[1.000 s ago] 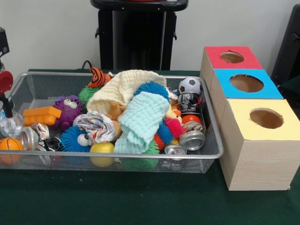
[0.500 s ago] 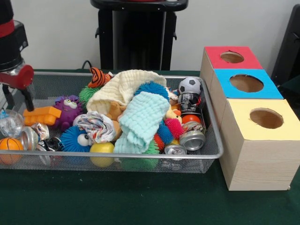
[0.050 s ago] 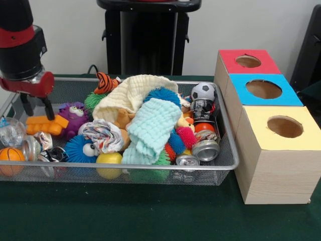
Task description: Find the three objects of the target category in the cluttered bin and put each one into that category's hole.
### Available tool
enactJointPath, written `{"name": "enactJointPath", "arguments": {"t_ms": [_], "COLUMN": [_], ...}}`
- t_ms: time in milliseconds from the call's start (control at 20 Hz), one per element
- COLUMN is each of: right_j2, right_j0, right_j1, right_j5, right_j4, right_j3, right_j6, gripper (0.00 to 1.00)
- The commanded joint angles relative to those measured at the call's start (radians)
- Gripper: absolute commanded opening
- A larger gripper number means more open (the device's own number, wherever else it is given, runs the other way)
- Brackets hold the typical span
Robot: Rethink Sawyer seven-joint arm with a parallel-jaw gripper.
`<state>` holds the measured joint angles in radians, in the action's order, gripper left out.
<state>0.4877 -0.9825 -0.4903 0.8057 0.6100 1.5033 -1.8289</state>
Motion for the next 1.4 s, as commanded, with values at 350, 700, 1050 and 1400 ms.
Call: {"name": "enactJointPath", "arguments": {"t_ms": [350, 700, 1050, 1400], "right_j2": [0.045, 0.056, 0.062, 0.071], "right_j0": [-0.001, -0.021, -0.006, 0.000], "right_j1": [-0.039, -0.086, -0.110, -0.048], "right_j5": [0.089, 0.166, 0.234, 0.217], "right_j4": [-0.034, -0.062, -0.079, -0.043], "right_j3": [0.029, 0.014, -0.029, -0.122], "right_j6": [0.179, 0.232, 0.250, 0.278], "gripper": [1.00, 1.00, 1.00, 1.00]}}
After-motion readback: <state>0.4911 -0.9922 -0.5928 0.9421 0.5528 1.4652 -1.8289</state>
